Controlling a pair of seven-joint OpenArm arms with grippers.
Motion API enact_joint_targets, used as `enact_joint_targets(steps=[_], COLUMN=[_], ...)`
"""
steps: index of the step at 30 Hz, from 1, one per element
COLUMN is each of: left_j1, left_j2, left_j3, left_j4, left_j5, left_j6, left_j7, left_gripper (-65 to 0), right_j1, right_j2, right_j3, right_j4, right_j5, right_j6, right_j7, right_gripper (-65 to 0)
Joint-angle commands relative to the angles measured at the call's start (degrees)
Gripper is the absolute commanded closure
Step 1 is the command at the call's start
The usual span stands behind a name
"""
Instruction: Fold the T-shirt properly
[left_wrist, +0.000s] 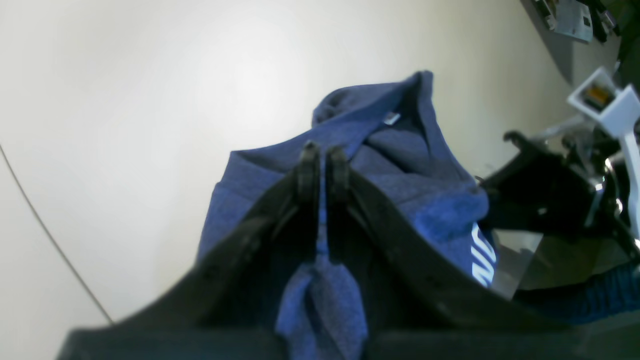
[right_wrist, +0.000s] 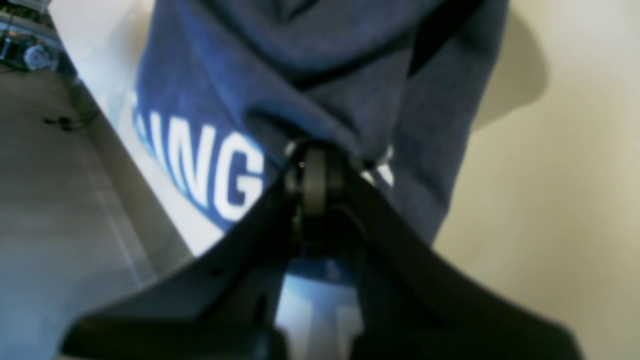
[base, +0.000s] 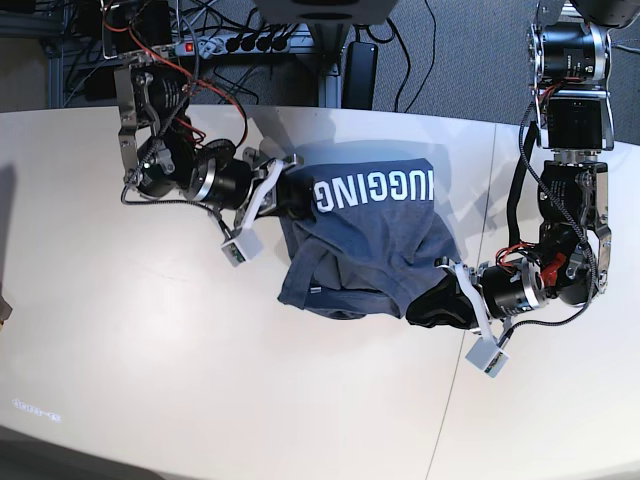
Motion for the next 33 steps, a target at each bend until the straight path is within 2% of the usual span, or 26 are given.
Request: enact_joint_targets(steps=[1,5,13,18,22,25,28,33], left_j1=[-1.38,-1.38,-1.38,0.35,5.33,9.40,13.42,23.52], left_j2=[-0.46,-0.79,-3.76,-7.06,-10.84,-11.89,-11.89,-11.89], left_j3=[-0.28,-0.28,-0.28,-0.28,-0.87,-4.09,-9.60,-17.79], left_j4=[0.94,0.94,0.94,0.96,0.96,0.96,1.01,3.76], left_j5=[-1.07,-0.94,-3.39,-3.72,-6.12,-6.51,-9.97,-12.94], left_j6=[-0.03,-0.03,-0.03,-0.03,-0.03,-0.03,-0.03,-0.03], left_j7=[-1.03,-1.03,-1.03,3.63,4.15,4.31,7.21,10.54], left_gripper=[-3.0,-3.0,-3.0,-3.0,-3.0,-3.0,-3.0,-3.0], right_j1=[0.04,-0.42,-0.42,-1.27,-2.54,-4.04,-6.84,-14.49], right_j2=[0.00,0.00,0.00,0.83,2.25,3.72,4.96,5.11], right_j3=[0.11,1.33,3.93,6.82,12.72,16.96,19.93,24.28], right_j4=[1.01,1.03,3.89,9.22,10.10,10.12,10.25,11.23], right_j5=[1.09,1.07,1.11,-0.52,-0.02,1.33,1.40,3.17], right_j6=[2.49,2.45,2.45,2.45,2.45,2.45,2.45,2.45], right_j7=[0.92,2.16,2.47,2.25,2.25,2.21,2.03,0.92], right_gripper=[0.0,0.0,0.0,0.0,0.0,0.0,0.0,0.0])
